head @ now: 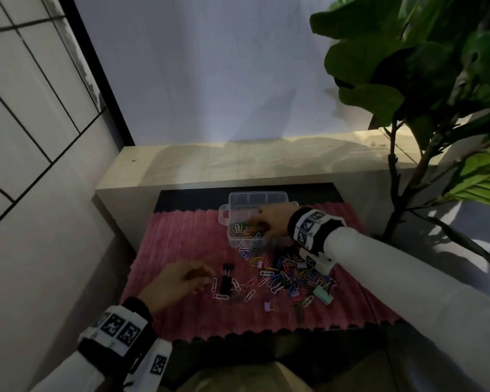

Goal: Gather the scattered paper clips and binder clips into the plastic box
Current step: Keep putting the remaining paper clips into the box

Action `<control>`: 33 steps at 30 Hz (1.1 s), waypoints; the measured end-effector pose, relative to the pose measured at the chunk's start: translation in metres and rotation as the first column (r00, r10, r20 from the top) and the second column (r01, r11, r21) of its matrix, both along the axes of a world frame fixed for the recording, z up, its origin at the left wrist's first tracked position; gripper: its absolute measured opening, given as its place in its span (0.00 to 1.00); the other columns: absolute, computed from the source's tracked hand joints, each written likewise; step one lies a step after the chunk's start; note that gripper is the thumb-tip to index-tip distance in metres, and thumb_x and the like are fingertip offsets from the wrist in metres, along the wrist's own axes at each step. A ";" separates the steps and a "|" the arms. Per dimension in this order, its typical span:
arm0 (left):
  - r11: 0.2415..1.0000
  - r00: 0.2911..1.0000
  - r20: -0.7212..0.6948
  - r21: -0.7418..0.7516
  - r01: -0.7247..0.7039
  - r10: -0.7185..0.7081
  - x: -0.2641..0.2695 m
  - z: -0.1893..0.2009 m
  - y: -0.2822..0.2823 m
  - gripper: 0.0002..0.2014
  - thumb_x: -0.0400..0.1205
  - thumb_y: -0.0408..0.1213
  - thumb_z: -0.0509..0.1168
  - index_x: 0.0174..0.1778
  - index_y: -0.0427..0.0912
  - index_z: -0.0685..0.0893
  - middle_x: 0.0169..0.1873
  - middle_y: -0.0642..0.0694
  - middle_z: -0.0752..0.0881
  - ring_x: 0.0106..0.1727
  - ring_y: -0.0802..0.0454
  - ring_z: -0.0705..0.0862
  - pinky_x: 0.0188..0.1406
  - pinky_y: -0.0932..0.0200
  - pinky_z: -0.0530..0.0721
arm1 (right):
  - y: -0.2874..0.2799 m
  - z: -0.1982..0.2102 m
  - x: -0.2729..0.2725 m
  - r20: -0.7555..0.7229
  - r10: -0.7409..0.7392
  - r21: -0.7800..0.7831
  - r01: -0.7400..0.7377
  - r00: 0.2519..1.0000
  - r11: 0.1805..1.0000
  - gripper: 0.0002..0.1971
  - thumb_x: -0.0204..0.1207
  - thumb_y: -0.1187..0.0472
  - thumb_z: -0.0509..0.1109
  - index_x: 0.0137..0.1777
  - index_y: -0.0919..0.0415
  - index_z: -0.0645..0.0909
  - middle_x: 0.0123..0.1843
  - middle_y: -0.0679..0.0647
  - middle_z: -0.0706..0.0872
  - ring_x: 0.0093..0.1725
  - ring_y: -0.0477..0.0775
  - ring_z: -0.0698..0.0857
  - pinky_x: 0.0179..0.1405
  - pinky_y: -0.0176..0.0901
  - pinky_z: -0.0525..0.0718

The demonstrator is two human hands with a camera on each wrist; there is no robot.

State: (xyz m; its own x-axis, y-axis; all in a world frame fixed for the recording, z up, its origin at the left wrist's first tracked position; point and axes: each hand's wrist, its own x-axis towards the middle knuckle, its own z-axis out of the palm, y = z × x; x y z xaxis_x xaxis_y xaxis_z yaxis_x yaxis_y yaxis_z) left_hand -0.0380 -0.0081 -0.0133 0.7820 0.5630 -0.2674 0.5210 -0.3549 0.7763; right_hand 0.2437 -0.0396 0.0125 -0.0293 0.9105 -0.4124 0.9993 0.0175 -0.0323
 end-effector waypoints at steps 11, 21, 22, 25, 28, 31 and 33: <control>0.997 1.000 -0.008 0.072 0.029 -0.029 -0.002 0.006 -0.004 0.08 0.80 0.31 0.62 0.51 0.45 0.84 0.48 0.47 0.87 0.43 0.61 0.85 0.44 0.70 0.84 | -0.004 0.019 0.028 -0.361 -0.151 0.160 0.220 0.920 0.962 0.10 0.68 0.64 0.76 0.50 0.64 0.86 0.52 0.60 0.89 0.42 0.46 0.85 0.41 0.34 0.78; 0.985 0.999 0.014 0.166 0.046 -0.049 0.009 0.006 -0.010 0.14 0.78 0.28 0.65 0.44 0.55 0.84 0.41 0.59 0.88 0.39 0.62 0.86 0.41 0.74 0.83 | -0.021 0.023 0.033 -0.561 -0.271 0.144 0.415 0.782 0.898 0.11 0.69 0.68 0.75 0.52 0.65 0.84 0.51 0.62 0.89 0.45 0.55 0.88 0.47 0.40 0.86; 0.981 0.998 0.005 0.186 0.054 -0.056 0.009 0.006 -0.011 0.13 0.78 0.28 0.65 0.46 0.54 0.85 0.41 0.64 0.87 0.40 0.67 0.85 0.41 0.78 0.81 | -0.022 0.023 0.030 -0.591 -0.270 0.122 0.415 0.760 0.902 0.11 0.70 0.68 0.74 0.53 0.66 0.84 0.52 0.63 0.88 0.47 0.55 0.87 0.50 0.43 0.87; 0.953 0.994 -0.034 0.282 0.109 -0.104 0.010 0.006 -0.013 0.11 0.78 0.30 0.65 0.52 0.47 0.85 0.46 0.61 0.86 0.43 0.78 0.81 0.46 0.83 0.75 | -0.024 0.021 0.018 -0.627 -0.236 0.120 0.392 0.743 0.912 0.11 0.73 0.69 0.71 0.55 0.66 0.83 0.55 0.60 0.87 0.54 0.56 0.86 0.57 0.45 0.85; 0.906 0.983 -0.094 0.382 0.182 -0.158 0.011 0.006 -0.013 0.11 0.78 0.29 0.64 0.54 0.45 0.84 0.52 0.51 0.87 0.49 0.65 0.83 0.51 0.76 0.74 | -0.029 0.018 0.015 -0.551 -0.202 0.239 0.385 0.810 0.891 0.09 0.74 0.72 0.67 0.51 0.67 0.85 0.52 0.62 0.89 0.52 0.56 0.87 0.46 0.28 0.81; 0.878 0.975 -0.117 0.425 0.223 -0.191 0.016 0.010 -0.017 0.11 0.79 0.28 0.63 0.53 0.44 0.85 0.52 0.50 0.87 0.50 0.58 0.84 0.54 0.70 0.76 | -0.049 0.018 0.012 -0.528 -0.173 0.319 0.383 0.831 0.867 0.09 0.73 0.76 0.64 0.47 0.70 0.85 0.45 0.63 0.89 0.42 0.54 0.87 0.33 0.22 0.78; 0.876 0.970 -0.109 0.418 0.241 -0.215 0.025 0.013 -0.019 0.10 0.79 0.28 0.63 0.52 0.43 0.85 0.51 0.49 0.88 0.48 0.61 0.82 0.49 0.77 0.75 | -0.069 0.017 0.007 -0.535 -0.148 0.306 0.355 0.832 0.883 0.08 0.73 0.78 0.64 0.46 0.72 0.84 0.39 0.59 0.86 0.32 0.44 0.82 0.31 0.20 0.77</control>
State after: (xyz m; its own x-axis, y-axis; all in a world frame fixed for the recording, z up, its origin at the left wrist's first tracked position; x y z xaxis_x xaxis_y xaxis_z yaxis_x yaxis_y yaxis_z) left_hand -0.0130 -0.0272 -0.0004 0.8933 0.4402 -0.0912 0.4242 -0.7584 0.4948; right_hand 0.2503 -0.1090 0.0299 0.1223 0.9920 -0.0301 0.8235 -0.1184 -0.5548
